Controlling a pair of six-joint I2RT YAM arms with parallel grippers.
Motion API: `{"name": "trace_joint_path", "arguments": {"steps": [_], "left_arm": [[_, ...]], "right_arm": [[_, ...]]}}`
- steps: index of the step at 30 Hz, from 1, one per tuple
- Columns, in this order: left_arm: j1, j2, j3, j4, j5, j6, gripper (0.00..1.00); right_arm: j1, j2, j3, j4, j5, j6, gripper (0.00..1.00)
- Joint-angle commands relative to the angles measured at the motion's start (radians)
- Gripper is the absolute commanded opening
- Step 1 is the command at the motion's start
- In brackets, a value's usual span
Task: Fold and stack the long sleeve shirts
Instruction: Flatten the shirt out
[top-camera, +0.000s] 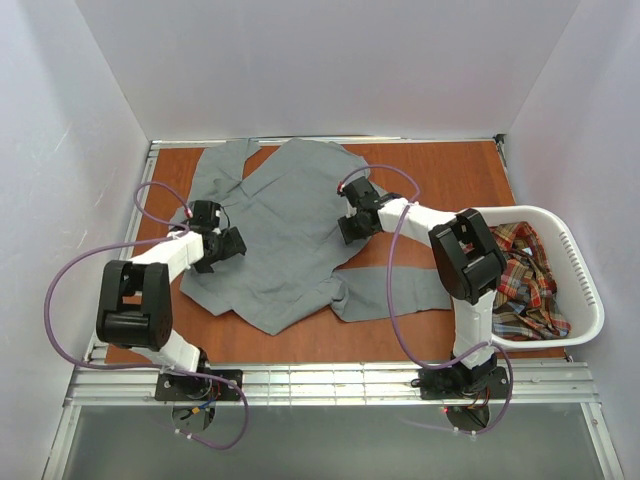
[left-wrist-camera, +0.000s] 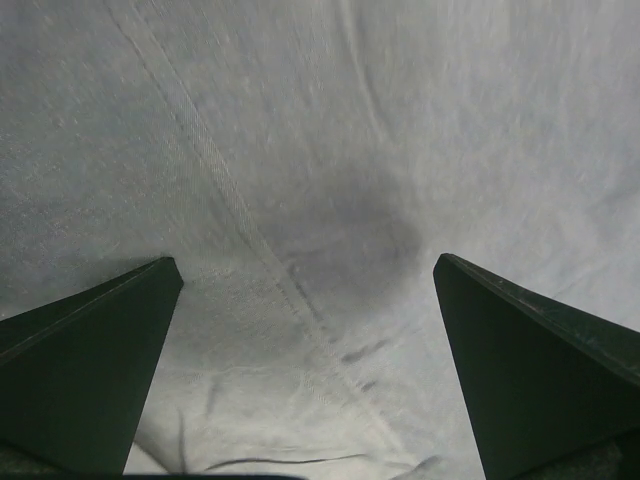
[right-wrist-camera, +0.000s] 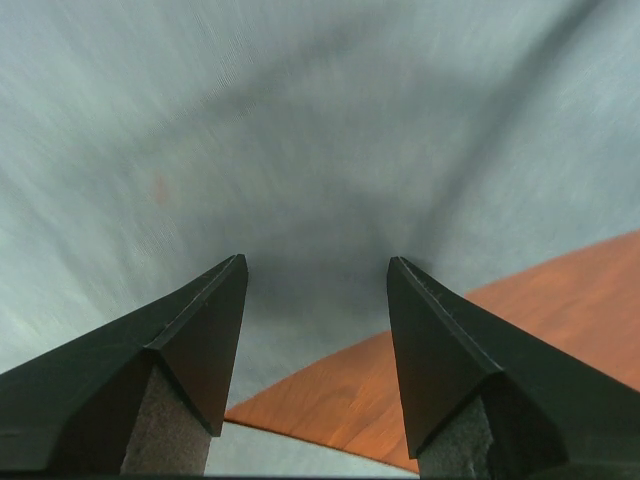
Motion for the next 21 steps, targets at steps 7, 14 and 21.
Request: {"name": "trace_joint_path", "arguments": {"steps": [7,14,21], "left_arm": [[0.179,0.195,0.162,0.006,-0.088,0.058,0.98],[0.226,0.284,0.341,0.011,-0.035,0.073,0.98],[0.085,0.080,0.316,0.020,0.019,0.130,0.98]], "right_arm": [[0.161,-0.023,-0.187,-0.196,-0.133,0.105,0.54],[0.327,-0.153,-0.186,-0.182,-0.213,0.226,0.55],[0.180,-0.277,-0.077,-0.191,-0.028,0.179,0.54]]}}
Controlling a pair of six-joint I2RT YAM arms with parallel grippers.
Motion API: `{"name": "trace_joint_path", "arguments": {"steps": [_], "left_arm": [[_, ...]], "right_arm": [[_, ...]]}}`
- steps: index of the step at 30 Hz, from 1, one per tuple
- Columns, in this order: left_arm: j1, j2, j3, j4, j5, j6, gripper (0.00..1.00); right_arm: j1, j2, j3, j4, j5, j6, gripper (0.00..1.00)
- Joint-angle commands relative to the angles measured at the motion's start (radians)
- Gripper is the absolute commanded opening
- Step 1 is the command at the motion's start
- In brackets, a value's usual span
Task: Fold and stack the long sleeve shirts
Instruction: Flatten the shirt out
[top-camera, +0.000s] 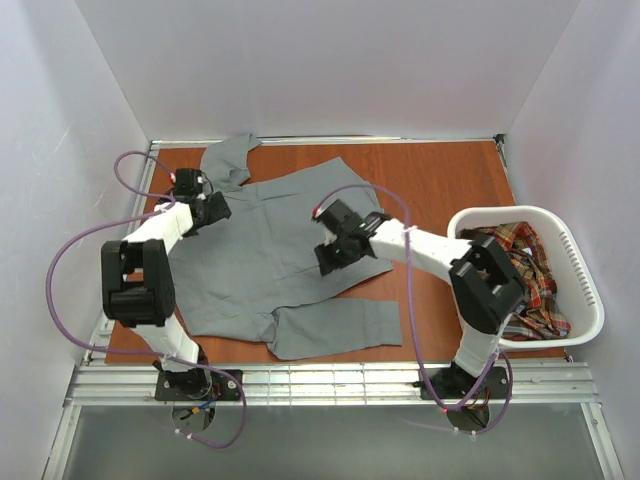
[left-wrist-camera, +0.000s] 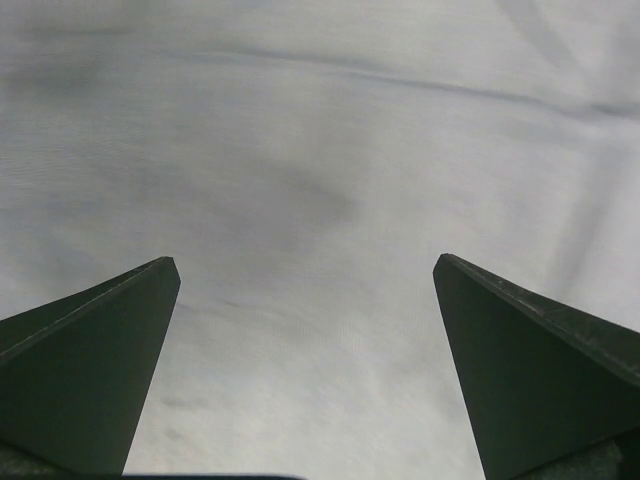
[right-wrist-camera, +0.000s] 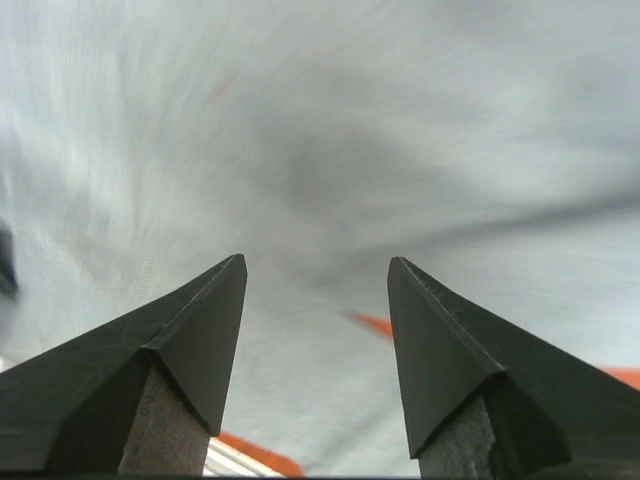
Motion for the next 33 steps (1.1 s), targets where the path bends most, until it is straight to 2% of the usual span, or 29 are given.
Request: {"name": "trace_joint_path", "arguments": {"steps": [1,4,5,7,9,14,18,20,29,33], "left_arm": [[-0.101,-0.210,-0.020,0.034,0.041,0.039,0.98],[-0.222,-0.259,-0.057,0.096,0.046,0.072,0.98],[-0.263,-0.257,-0.060,0.108,0.069,0.076,0.98],[-0.288,-0.236,-0.062,0.145,0.113,0.076,0.98],[-0.311,-0.171,-0.053,0.157,0.098,0.084,0.98],[-0.313,-0.026,0.021,0.157,0.083,0.105,0.98],[-0.313,0.063,0.047,0.157,0.025,0.127,0.98],[-0.313,0.077,0.042,0.157,0.017,0.128,0.98],[-0.313,0.088,-0.034,0.197,-0.020,0.125,0.98],[-0.313,0.123,-0.056,0.200,-0.028,0.122,0.98]], "right_arm": [[-0.141,-0.111,0.053,-0.020,0.100,0.001,0.53],[-0.271,-0.174,-0.051,0.034,0.093,0.038,0.44],[-0.341,-0.189,-0.117,0.054,0.076,0.046,0.38],[-0.398,-0.215,-0.168,0.112,0.037,0.061,0.31],[-0.434,-0.220,-0.202,0.149,0.034,0.061,0.29],[-0.434,-0.163,-0.217,0.183,0.039,0.052,0.28],[-0.426,-0.130,-0.225,0.189,0.100,0.020,0.16],[-0.405,-0.119,-0.226,0.186,0.169,-0.003,0.12],[-0.322,-0.048,-0.173,0.184,0.246,-0.060,0.12],[-0.311,0.002,-0.148,0.090,0.286,-0.049,0.10]]}}
